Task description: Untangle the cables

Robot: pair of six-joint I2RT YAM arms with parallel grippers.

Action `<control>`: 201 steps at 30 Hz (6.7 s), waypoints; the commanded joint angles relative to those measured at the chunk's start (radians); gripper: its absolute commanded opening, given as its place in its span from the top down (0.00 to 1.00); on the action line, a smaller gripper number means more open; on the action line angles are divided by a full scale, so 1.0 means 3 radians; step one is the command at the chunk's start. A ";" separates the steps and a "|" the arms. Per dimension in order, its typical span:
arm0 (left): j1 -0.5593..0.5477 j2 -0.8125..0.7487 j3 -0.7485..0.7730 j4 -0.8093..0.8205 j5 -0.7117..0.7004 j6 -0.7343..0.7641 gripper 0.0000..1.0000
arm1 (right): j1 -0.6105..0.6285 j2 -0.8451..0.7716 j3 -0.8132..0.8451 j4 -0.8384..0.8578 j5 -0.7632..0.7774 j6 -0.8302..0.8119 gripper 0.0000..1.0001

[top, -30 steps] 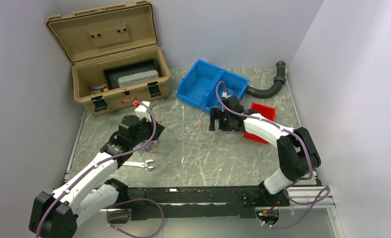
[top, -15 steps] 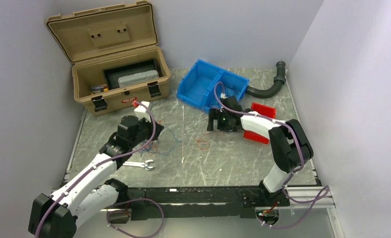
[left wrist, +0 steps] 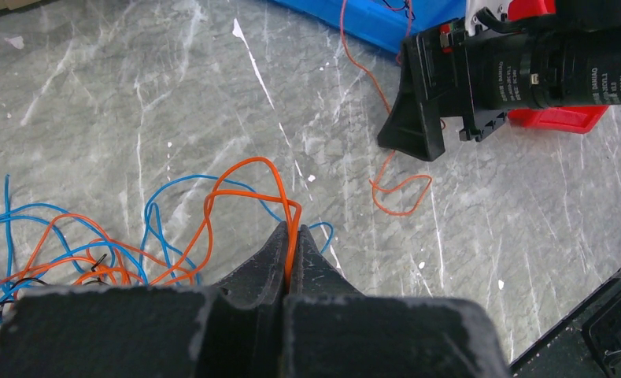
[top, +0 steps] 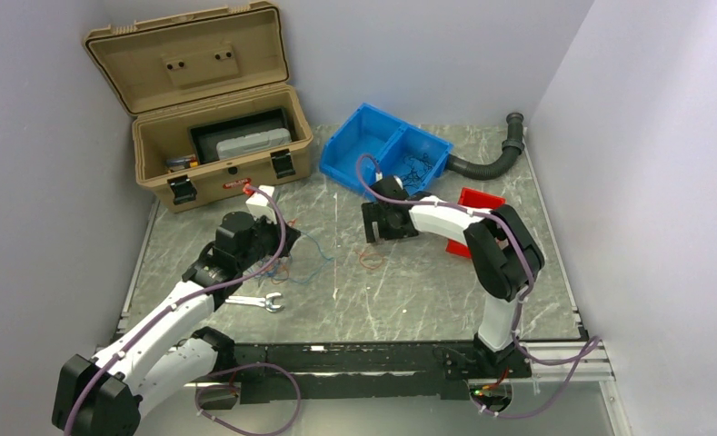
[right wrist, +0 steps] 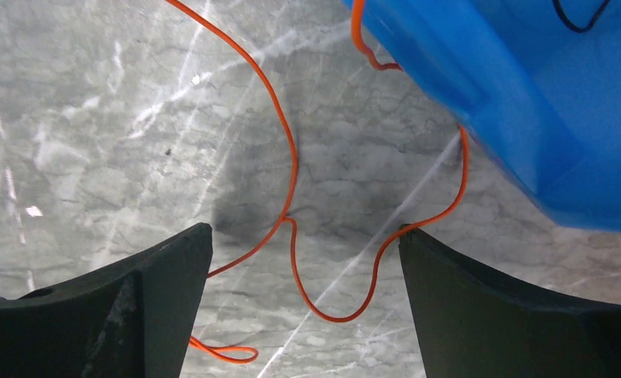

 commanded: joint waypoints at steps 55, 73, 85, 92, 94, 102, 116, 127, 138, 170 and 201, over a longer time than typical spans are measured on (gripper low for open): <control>-0.0027 -0.0171 0.0059 -0.0069 -0.0100 0.0058 1.00 | -0.0634 0.1852 0.3776 -0.0351 -0.0582 0.0149 1.00; -0.0035 -0.0091 0.0055 -0.0003 -0.0075 0.0050 1.00 | -0.0631 0.1150 0.2367 -0.0582 0.0874 0.0002 1.00; -0.0047 -0.0075 0.0138 -0.0037 -0.0012 0.0091 1.00 | -0.0593 0.1466 0.3242 -0.1055 0.0661 -0.0297 0.51; -0.0140 -0.0032 0.0311 -0.0019 0.0343 0.0204 1.00 | -0.0511 0.0631 0.2418 -0.0374 0.0092 -0.0525 0.25; -0.0211 -0.0007 0.0411 -0.0031 0.0430 0.0249 1.00 | -0.0480 0.0358 0.2190 -0.0248 -0.0200 -0.0672 0.22; -0.0368 -0.0005 0.0759 -0.0230 0.0315 0.0272 1.00 | -0.0247 -0.0773 0.0765 0.0346 -0.1203 -0.0741 0.14; -0.0369 -0.0081 0.0657 -0.0201 0.0364 0.0135 1.00 | 0.0472 -0.1294 -0.0620 0.0429 0.0112 0.0701 0.14; -0.0368 -0.0107 0.0453 -0.0134 0.0228 0.0134 1.00 | 0.0598 -0.0660 -0.0700 0.0864 -0.0055 0.1135 0.34; -0.0311 -0.0103 0.0386 -0.0420 -0.0772 -0.0196 1.00 | 0.0671 -0.0740 -0.0616 0.0603 0.0259 0.1156 1.00; 0.0989 -0.0456 0.0156 -0.0900 -0.1037 -0.0873 0.96 | -0.0454 -0.2904 0.1106 -0.1158 0.2325 0.0022 1.00; -0.0984 0.1876 0.0497 0.2442 0.0647 0.1176 0.07 | -0.0454 -0.2474 0.2140 -0.1203 0.0286 0.0045 1.00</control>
